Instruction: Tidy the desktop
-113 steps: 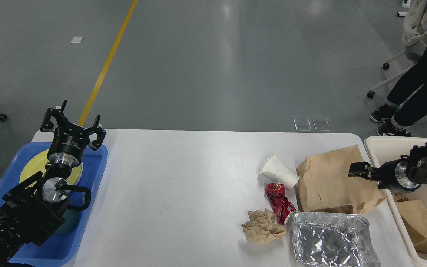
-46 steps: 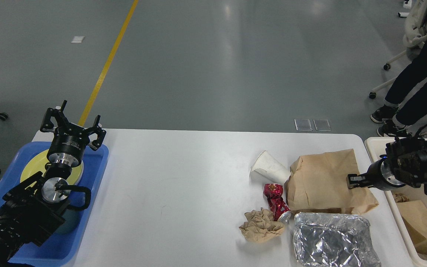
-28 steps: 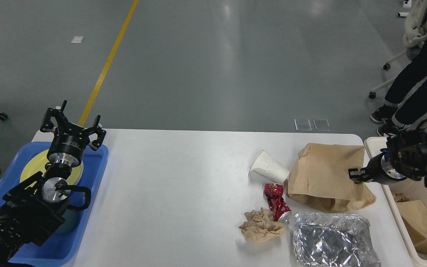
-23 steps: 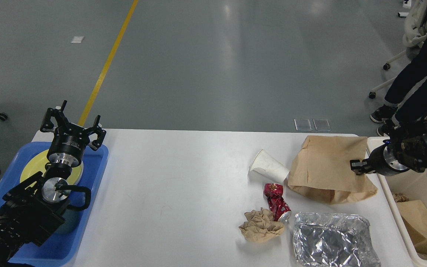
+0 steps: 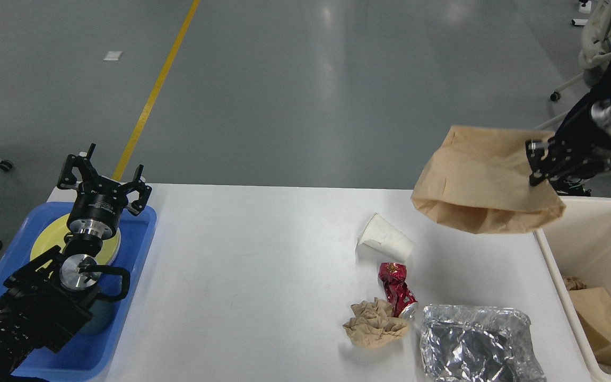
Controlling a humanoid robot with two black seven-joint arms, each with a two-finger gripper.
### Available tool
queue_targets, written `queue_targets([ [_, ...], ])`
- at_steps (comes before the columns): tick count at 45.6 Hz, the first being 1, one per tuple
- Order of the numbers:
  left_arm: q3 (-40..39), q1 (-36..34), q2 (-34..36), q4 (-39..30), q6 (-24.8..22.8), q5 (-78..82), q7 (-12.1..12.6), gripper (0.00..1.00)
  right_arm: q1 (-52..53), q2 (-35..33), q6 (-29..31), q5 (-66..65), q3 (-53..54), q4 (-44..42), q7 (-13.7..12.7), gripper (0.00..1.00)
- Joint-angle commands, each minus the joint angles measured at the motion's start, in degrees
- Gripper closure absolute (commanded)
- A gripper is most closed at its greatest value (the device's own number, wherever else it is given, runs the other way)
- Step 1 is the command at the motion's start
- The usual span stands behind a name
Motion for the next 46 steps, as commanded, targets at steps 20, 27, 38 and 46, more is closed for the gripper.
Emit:
queue_targets([
  [20, 0.0, 0.0, 0.02, -0.01, 0.0, 0.0, 0.0, 0.03, 4.03, -14.23, -5.0, -1.19, -10.11, -4.17, -0.64, 1.0],
  [27, 0.0, 0.0, 0.02, -0.01, 0.0, 0.0, 0.0, 0.03, 0.0, -19.68, -13.08, -0.49, -10.02, -5.13, -0.65, 1.0],
  [38, 0.0, 0.0, 0.02, -0.01, 0.0, 0.0, 0.0, 0.03, -12.92, -25.83, -35.49, 6.18, -7.04, -6.8, -0.56, 1.0],
  [46, 0.0, 0.0, 0.02, -0.01, 0.0, 0.0, 0.0, 0.03, -27.24, -27.07, -49.3, 14.54, 0.43, -9.17, -0.47, 1.0],
])
